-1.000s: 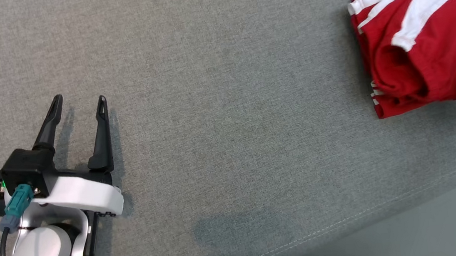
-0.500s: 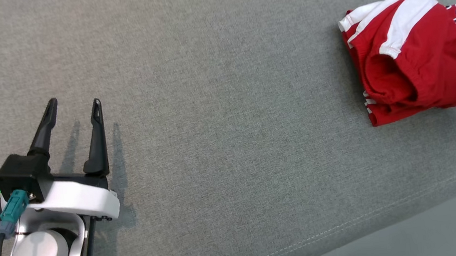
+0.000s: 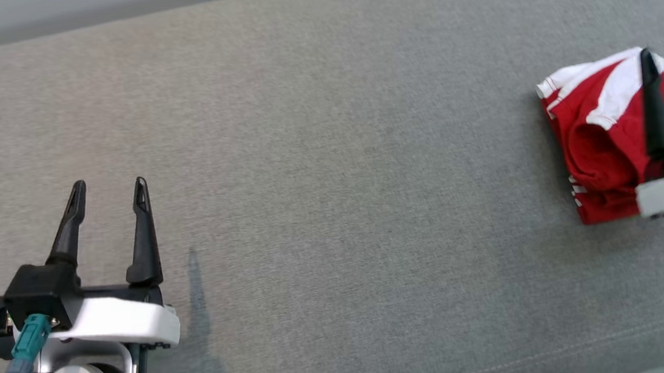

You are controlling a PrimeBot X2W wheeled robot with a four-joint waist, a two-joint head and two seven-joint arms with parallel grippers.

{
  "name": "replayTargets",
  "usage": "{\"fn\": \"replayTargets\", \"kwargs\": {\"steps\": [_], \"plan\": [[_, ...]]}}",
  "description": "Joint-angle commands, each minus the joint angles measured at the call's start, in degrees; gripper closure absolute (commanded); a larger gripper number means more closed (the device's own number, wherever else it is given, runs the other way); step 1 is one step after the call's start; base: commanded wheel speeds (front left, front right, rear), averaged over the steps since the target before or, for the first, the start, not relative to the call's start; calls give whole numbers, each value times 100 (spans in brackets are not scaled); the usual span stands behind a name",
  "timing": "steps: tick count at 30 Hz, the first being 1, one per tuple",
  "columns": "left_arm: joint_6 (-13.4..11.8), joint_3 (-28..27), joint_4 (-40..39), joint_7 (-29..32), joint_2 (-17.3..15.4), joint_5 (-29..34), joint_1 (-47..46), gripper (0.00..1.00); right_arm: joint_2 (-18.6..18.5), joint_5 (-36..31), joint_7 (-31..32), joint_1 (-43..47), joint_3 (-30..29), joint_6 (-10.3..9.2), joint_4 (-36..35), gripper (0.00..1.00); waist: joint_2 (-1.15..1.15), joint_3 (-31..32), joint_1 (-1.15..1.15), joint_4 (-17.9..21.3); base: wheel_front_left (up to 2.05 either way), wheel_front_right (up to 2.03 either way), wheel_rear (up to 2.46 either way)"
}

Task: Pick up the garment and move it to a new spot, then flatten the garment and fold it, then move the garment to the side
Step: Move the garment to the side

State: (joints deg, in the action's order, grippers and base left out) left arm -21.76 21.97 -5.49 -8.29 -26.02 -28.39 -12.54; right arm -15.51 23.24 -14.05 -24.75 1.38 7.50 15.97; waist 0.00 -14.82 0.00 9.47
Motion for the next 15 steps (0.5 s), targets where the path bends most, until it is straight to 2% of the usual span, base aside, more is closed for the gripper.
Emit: {"fn": "replayTargets", "kwargs": {"steps": [1,2,6,11,15], "plan": [[-70,-213,-146,-90,-100,-38,-11,0,96,-246,91,277,19,-1,-386,0,0,306,0,-284,0,0,0],[-70,-213,-146,-90,-100,-38,-11,0,96,-246,91,277,19,-1,-386,0,0,306,0,-284,0,0,0],[-30,-279,-109,-245,-80,-167,235,0,503,-727,232,809,3,-1,-769,0,0,544,0,-488,0,0,0],[313,-426,72,-425,-264,-384,502,0,721,-1096,99,1358,7,-1,-851,0,0,833,0,-703,0,0,0],[404,-605,211,-508,-391,-495,746,0,794,-1337,10,1649,-47,-1,-765,0,0,1036,0,-813,0,0,0]]}}
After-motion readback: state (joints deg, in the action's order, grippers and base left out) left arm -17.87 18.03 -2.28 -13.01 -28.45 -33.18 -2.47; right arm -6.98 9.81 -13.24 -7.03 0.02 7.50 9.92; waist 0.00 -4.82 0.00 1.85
